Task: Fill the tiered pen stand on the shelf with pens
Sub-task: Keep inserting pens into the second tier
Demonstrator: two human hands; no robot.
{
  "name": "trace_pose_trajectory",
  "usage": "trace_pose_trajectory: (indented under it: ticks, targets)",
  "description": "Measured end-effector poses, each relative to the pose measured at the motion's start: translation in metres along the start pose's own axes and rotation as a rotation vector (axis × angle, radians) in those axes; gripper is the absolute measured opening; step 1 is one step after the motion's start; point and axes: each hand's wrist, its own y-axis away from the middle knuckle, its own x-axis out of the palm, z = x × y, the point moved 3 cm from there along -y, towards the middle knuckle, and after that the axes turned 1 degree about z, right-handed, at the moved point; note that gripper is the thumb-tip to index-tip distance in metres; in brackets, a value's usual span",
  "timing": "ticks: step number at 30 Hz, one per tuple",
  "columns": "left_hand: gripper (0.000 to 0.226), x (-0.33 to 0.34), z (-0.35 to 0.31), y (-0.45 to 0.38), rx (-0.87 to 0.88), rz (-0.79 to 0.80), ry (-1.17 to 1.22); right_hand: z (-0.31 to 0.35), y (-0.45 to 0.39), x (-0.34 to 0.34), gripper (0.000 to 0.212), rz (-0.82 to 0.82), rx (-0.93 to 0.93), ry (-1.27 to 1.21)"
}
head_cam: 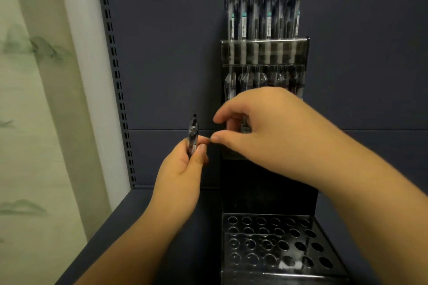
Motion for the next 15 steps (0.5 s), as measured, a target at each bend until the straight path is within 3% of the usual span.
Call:
trace_pose_trajectory:
  ticks: [5, 15]
  targets:
    - [0.02, 0.001, -0.012, 0.003, 0.116, 0.075, -0.024, 0.005, -0.005, 0.012, 0.036, -0.111, -0.123, 0.015]
    - [0.019, -0.001, -0.011, 0.002, 0.222, 0.08, -0.038, -0.002, -0.007, 0.012, 0.011, -0.098, -0.185, -0.142]
